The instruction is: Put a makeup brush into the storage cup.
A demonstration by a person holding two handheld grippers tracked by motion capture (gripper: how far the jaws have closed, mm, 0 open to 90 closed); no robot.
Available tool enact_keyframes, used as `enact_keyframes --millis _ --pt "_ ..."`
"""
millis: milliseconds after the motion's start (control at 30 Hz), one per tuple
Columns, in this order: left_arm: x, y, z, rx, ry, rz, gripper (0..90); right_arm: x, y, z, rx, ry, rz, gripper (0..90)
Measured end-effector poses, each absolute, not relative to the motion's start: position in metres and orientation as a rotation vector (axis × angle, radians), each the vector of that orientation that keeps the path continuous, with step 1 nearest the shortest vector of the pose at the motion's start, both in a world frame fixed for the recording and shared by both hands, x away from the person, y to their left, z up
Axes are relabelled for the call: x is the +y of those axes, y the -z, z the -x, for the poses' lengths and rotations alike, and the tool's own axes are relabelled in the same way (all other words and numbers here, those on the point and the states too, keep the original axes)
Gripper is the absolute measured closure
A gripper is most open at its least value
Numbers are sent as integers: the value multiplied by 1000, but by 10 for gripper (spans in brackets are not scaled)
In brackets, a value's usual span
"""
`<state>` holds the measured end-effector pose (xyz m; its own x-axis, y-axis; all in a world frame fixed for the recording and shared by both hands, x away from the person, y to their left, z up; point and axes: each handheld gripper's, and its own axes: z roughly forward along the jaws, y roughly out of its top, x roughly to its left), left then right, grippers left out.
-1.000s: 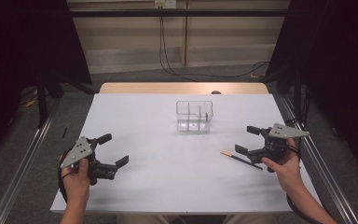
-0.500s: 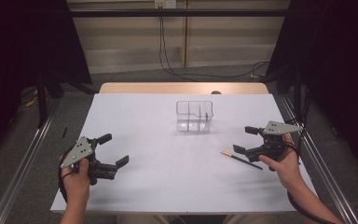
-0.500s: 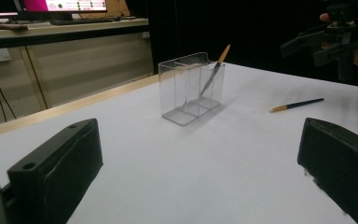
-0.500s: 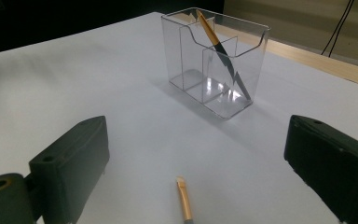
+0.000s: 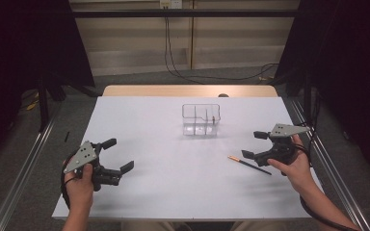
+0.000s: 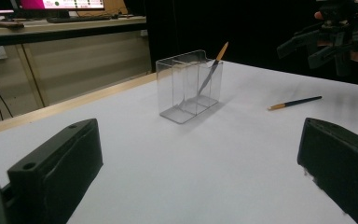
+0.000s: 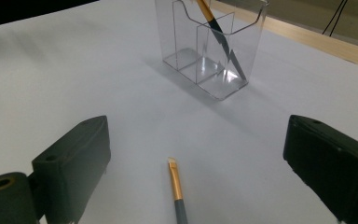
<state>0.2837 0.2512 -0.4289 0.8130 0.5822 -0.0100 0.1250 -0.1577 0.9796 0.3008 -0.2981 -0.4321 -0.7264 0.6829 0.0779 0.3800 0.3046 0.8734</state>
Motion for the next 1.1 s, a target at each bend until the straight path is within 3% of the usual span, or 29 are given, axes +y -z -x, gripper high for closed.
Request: enact_keyframes --millis 1100 --pt "249 429 -285 542 -434 -1713 0 -286 435 -312 2493 -1102 -1009 87"
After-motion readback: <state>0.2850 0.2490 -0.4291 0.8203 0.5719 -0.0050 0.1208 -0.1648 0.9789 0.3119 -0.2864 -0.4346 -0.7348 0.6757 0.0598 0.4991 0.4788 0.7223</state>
